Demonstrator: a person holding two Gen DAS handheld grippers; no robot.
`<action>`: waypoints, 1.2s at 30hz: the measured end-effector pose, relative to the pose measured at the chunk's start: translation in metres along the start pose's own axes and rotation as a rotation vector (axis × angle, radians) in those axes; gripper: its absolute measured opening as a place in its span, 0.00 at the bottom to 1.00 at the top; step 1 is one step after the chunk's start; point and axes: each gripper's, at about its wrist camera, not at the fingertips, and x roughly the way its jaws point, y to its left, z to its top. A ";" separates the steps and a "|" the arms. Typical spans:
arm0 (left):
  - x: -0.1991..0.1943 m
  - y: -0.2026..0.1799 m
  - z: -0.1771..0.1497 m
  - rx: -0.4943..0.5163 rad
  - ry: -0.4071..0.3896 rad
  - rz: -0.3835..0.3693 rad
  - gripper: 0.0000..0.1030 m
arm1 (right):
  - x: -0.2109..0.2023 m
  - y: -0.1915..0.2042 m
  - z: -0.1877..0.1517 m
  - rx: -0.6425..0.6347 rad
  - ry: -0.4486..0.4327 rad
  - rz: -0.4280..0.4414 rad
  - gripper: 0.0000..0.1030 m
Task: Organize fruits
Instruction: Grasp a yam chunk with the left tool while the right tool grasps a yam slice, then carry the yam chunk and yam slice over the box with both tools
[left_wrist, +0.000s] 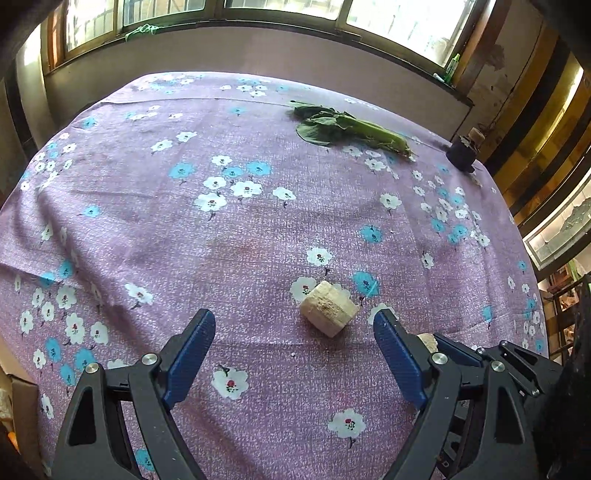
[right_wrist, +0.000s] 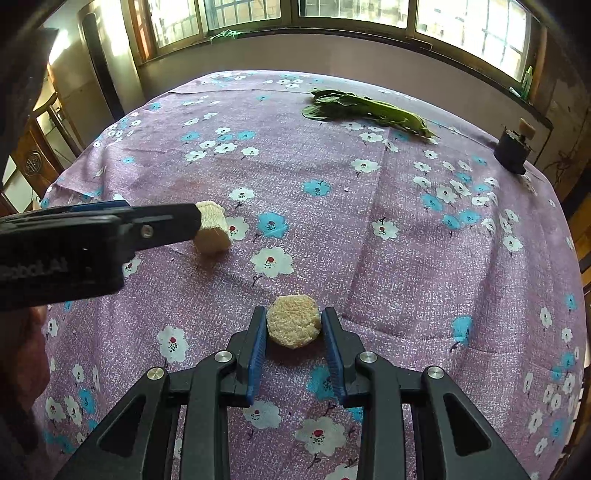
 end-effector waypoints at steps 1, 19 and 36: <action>0.003 -0.001 0.000 0.007 0.002 0.006 0.84 | 0.000 0.001 0.001 -0.004 0.001 0.000 0.31; -0.003 0.011 -0.005 0.007 0.011 -0.059 0.35 | -0.013 0.009 -0.007 0.075 -0.029 0.064 0.31; -0.114 0.062 -0.119 0.045 -0.102 0.102 0.35 | -0.068 0.099 -0.069 0.042 -0.085 0.167 0.31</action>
